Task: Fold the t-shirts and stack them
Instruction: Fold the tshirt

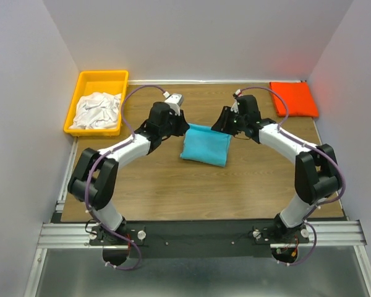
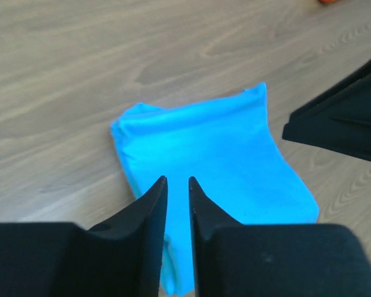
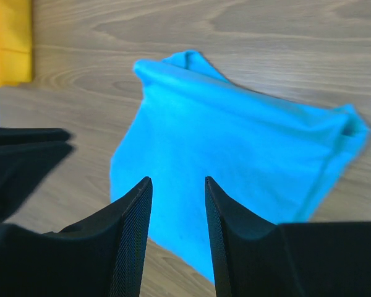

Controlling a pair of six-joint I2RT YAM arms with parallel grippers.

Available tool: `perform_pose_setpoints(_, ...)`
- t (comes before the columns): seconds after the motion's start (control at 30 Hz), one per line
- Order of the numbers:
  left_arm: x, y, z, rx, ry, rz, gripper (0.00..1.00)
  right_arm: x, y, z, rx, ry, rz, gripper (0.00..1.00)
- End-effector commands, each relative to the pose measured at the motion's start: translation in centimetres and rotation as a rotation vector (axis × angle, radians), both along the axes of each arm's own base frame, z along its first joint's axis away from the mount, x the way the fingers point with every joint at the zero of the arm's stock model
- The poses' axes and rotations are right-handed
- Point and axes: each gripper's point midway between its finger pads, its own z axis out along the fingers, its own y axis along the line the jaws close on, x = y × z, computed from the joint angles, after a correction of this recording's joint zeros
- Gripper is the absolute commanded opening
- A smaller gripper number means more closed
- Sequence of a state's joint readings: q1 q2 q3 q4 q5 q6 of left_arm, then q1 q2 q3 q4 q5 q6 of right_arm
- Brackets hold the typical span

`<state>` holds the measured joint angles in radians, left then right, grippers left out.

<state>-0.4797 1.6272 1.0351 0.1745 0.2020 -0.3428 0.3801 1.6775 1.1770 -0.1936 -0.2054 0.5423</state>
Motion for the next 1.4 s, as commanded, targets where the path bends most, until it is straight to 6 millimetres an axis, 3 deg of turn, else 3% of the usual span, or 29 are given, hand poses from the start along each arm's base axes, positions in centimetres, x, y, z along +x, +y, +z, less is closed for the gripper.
perform_pose_setpoints(0.0,0.1,-2.4,-3.0,-0.041,0.054,-0.095,0.21,0.8,2.9,-0.5,0.195,-0.058,0.109,0.47)
perform_pose_setpoints(0.1,1.9,-3.7,-4.5,-0.037,0.080,-0.113,0.20,1.6,2.6,-2.3,0.288,-0.027,0.093,0.47)
perform_pose_setpoints(0.13,2.4,-4.0,-6.0,-0.025,0.104,-0.111,0.19,1.9,2.4,-2.7,0.309,-0.027,0.087,0.47)
perform_pose_setpoints(0.17,3.4,-4.6,-5.5,-0.031,0.087,-0.112,0.19,2.2,2.2,-3.2,0.330,-0.025,0.081,0.46)
perform_pose_setpoints(0.23,4.5,-4.7,-6.2,-0.017,0.096,-0.092,0.19,3.3,1.4,-3.3,0.372,-0.040,0.069,0.46)
perform_pose_setpoints(0.33,6.2,-5.2,-7.7,-0.008,0.116,-0.072,0.19,4.9,0.5,-5.4,0.387,-0.016,0.052,0.46)
perform_pose_setpoints(0.4,7.2,-5.5,-9.1,-0.004,0.140,-0.063,0.20,6.1,-0.5,-6.6,0.389,-0.011,0.026,0.46)
perform_pose_setpoints(0.43,7.2,-5.4,-10.9,0.010,0.171,-0.063,0.19,6.5,-1.0,-6.9,0.385,-0.011,0.013,0.46)
perform_pose_setpoints(0.53,7.9,-5.6,-11.3,0.013,0.188,-0.063,0.22,7.7,-2.3,-7.2,0.383,-0.019,-0.020,0.46)
perform_pose_setpoints(0.63,8.0,-5.5,-10.3,0.014,0.167,-0.062,0.27,7.8,-2.7,-5.3,0.407,-0.041,-0.019,0.47)
perform_pose_setpoints(0.73,8.0,-5.3,-8.0,0.003,0.131,-0.064,0.33,6.6,-2.3,-2.4,0.454,-0.057,0.005,0.51)
perform_pose_setpoints(0.8,7.5,-4.8,-5.0,-0.009,0.090,-0.054,0.38,5.7,-1.8,-0.4,0.506,-0.083,0.027,0.54)
perform_pose_setpoints(0.83,7.2,-4.5,-2.3,-0.024,0.046,-0.045,0.39,4.2,-1.5,0.4,0.559,-0.055,0.037,0.56)
perform_pose_setpoints(0.87,6.6,-3.8,-2.1,-0.017,0.048,-0.020,0.40,3.4,-0.9,1.7,0.593,-0.079,0.072,0.60)
perform_pose_setpoints(0.93,5.1,-2.8,0.8,-0.040,0.014,-0.004,0.40,1.4,-0.5,2.6,0.648,-0.050,0.078,0.63)
perform_pose_setpoints(1.03,2.9,-2.8,3.4,-0.084,-0.028,-0.040,0.41,-1.0,1.0,3.5,0.691,-0.023,0.112,0.68)
perform_pose_setpoints(1.13,0.0,-3.4,0.9,-0.109,0.038,-0.118,0.42,-3.4,2.1,3.1,0.714,0.003,0.130,0.79)
perform_pose_setpoints(1.17,-1.1,-3.1,-1.4,-0.106,0.094,-0.125,0.41,-3.8,2.1,2.5,0.715,0.015,0.125,0.81)
perform_pose_setpoints(1.23,-2.3,-3.6,-2.7,-0.153,0.142,-0.151,0.40,-5.0,2.0,0.2,0.723,0.069,0.110,0.86)
perform_pose_setpoints(1.27,-3.1,-3.6,-4.3,-0.170,0.166,-0.166,0.38,-5.5,1.9,-1.8,0.714,0.105,0.100,0.86)
perform_pose_setpoints(1.37,-4.0,-3.5,-8.0,-0.174,0.276,-0.141,0.31,-6.4,1.7,-4.8,0.706,0.146,0.094,0.86)
